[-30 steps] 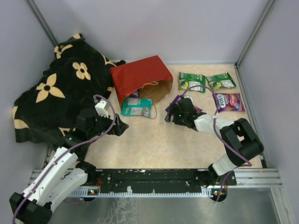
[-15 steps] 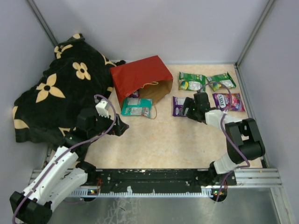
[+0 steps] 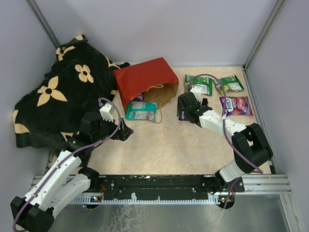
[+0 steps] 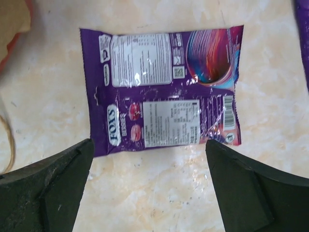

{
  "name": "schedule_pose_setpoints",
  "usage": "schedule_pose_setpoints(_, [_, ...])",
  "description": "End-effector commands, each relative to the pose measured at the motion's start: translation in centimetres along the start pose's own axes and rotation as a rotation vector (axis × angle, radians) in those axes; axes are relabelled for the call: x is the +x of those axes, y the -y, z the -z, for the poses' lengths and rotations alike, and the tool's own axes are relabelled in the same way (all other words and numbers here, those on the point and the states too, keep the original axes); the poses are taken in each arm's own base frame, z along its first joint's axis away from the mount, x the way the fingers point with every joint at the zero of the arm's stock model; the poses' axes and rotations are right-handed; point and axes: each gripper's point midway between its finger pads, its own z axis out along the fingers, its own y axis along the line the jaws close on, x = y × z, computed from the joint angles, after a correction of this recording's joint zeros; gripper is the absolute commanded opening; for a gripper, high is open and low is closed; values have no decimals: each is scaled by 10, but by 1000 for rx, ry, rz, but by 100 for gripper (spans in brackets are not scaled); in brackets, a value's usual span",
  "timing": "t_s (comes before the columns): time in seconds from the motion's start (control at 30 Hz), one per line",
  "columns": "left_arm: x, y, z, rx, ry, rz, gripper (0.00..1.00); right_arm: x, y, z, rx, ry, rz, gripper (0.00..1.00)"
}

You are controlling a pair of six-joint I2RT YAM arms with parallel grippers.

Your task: Take the snacks out of the paper bag

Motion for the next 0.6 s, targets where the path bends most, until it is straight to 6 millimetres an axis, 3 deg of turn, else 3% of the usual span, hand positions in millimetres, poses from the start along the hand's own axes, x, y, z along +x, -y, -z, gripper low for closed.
schedule_pose_setpoints(0.0, [-1,1,0,7,-5,-9,100,-30,12,-16,56,3,15,99])
schedule_pose_setpoints(0.13, [0,1,0,11,-7,-10,100,-36,10,-43,12,-43,9,99])
schedule_pose_setpoints(0.33, [-1,1,0,11,-7,-11,100,-8,7,-83,-20,-162,40,99])
schedule_pose_setpoints(0.43, [0,1,-1,10,-10,-11,100,9,13,-94,-15,-205,35,99])
schedule_pose_setpoints(0.57, [1,1,-1,11,-13,-10,100,16,32,-99,5,-228,18,99])
